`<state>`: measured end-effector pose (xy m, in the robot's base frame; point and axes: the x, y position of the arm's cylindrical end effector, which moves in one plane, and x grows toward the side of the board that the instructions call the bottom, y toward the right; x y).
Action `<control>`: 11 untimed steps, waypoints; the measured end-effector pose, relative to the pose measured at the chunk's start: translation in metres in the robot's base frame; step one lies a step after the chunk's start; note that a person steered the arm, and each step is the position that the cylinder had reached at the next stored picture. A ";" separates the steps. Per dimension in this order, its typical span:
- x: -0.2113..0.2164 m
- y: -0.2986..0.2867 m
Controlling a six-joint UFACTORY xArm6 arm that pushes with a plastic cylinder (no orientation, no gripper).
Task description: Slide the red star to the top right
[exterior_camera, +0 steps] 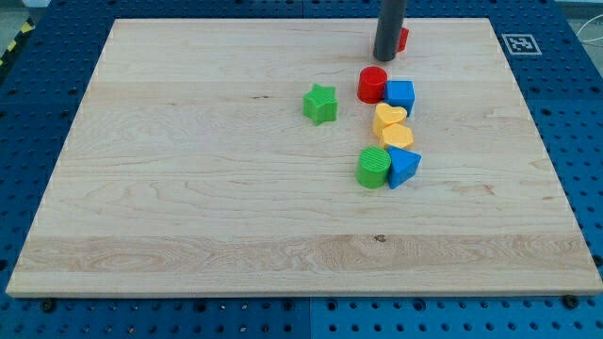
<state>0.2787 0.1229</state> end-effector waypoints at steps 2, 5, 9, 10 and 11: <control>0.002 -0.035; -0.040 -0.004; 0.003 0.048; 0.004 0.060; 0.004 0.077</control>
